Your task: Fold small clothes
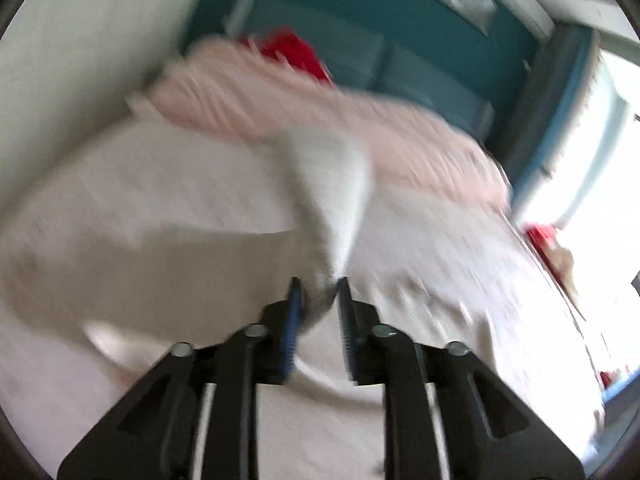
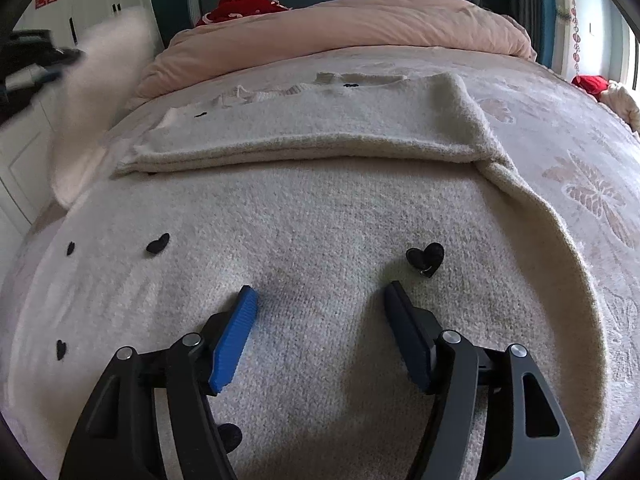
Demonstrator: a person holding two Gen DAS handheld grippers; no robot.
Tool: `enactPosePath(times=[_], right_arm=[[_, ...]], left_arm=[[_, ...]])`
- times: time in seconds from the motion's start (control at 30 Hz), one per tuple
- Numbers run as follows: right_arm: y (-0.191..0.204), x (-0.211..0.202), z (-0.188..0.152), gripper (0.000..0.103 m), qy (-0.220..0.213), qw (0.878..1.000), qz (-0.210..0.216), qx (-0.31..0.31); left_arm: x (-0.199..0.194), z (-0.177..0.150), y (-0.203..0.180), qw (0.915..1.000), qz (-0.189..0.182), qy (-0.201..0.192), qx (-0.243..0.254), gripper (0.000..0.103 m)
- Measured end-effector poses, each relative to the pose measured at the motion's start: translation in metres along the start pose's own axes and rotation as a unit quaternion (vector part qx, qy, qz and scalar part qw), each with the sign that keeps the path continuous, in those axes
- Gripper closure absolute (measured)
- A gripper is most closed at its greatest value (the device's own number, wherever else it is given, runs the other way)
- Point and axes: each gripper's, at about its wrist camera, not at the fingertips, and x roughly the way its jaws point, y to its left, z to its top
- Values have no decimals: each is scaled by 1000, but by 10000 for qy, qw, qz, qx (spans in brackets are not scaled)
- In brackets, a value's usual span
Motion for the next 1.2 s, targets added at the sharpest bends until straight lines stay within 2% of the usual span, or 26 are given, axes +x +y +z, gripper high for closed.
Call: enactPosePath(times=[0.1, 0.2, 0.3, 0.33, 0.4, 0.43, 0.5, 0.57, 0.6, 0.63, 0.67, 0.7, 0.73, 0.8, 0.9, 0.97, 1.07, 1.1, 1.13, 1.17, 1.2], right_arm=[[-2, 0, 3, 27, 57, 9996, 257, 52], [-7, -5, 11, 28, 140, 9986, 457, 210], [-9, -19, 34, 27, -72, 9948, 812, 609], [-8, -18, 44, 27, -113, 9931, 918, 723], [-2, -6, 72, 27, -32, 9887, 1124, 988], [1, 2, 83, 27, 10, 9867, 1219, 1073], [11, 27, 108, 27, 149, 9837, 1315, 1218], [21, 55, 126, 28, 345, 9837, 1215, 1283], [25, 68, 131, 36, 480, 9840, 1146, 1280], [29, 81, 134, 49, 646, 9838, 1067, 1289], [34, 93, 136, 58, 815, 9822, 1039, 1334], [37, 100, 137, 86, 875, 9813, 1022, 1378], [41, 102, 137, 95, 863, 9813, 1016, 1390], [46, 93, 145, 96, 635, 9817, 1088, 1427], [54, 58, 173, 96, 104, 9807, 1428, 1333], [57, 39, 197, 96, -151, 9798, 1555, 1245], [56, 19, 229, 96, -387, 9795, 1615, 1136], [54, 14, 236, 96, -429, 9798, 1618, 1096], [53, 11, 242, 96, -474, 9804, 1598, 1049], [48, 5, 249, 96, -543, 9808, 1575, 1010], [46, 2, 253, 96, -573, 9811, 1567, 978]], left_arm=[[13, -72, -7, 9987, 66, 448, -254, 53], [3, -125, 17, 9955, 234, 543, -747, 41], [-9, -144, 68, 9916, 406, 368, -1173, 29], [-9, -154, 82, 9895, 425, 381, -1328, 29], [-21, -166, 94, 9866, -14, 156, -1624, 31], [-24, -167, 96, 9853, -56, 36, -1708, 31], [-17, -167, 86, 9888, 80, 56, -1487, 27], [-12, -170, 74, 9928, 159, 48, -1187, 19], [-9, -170, 71, 9936, 165, 68, -1115, 17], [-11, -168, 72, 9936, 168, 72, -1115, 17], [-13, -167, 73, 9934, 130, 60, -1139, 17], [-14, -167, 75, 9928, 59, 39, -1198, 17], [-19, -167, 80, 9922, 21, 45, -1248, 17], [-27, -160, 85, 9896, -62, 123, -1433, 17], [-39, -126, 99, 9782, -427, -61, -2029, 17], [-35, -99, 110, 9657, -669, -145, -2505, 16], [-8, -70, 135, 9290, -1102, -20, -3532, 16], [7, -62, 145, 9104, -1215, 61, -3954, 16], [18, -58, 153, 8983, -1174, 80, -4233, 16], [26, -56, 159, 8902, -1141, 53, -4411, 16], [35, -54, 163, 8861, -1077, 58, -4507, 20]])
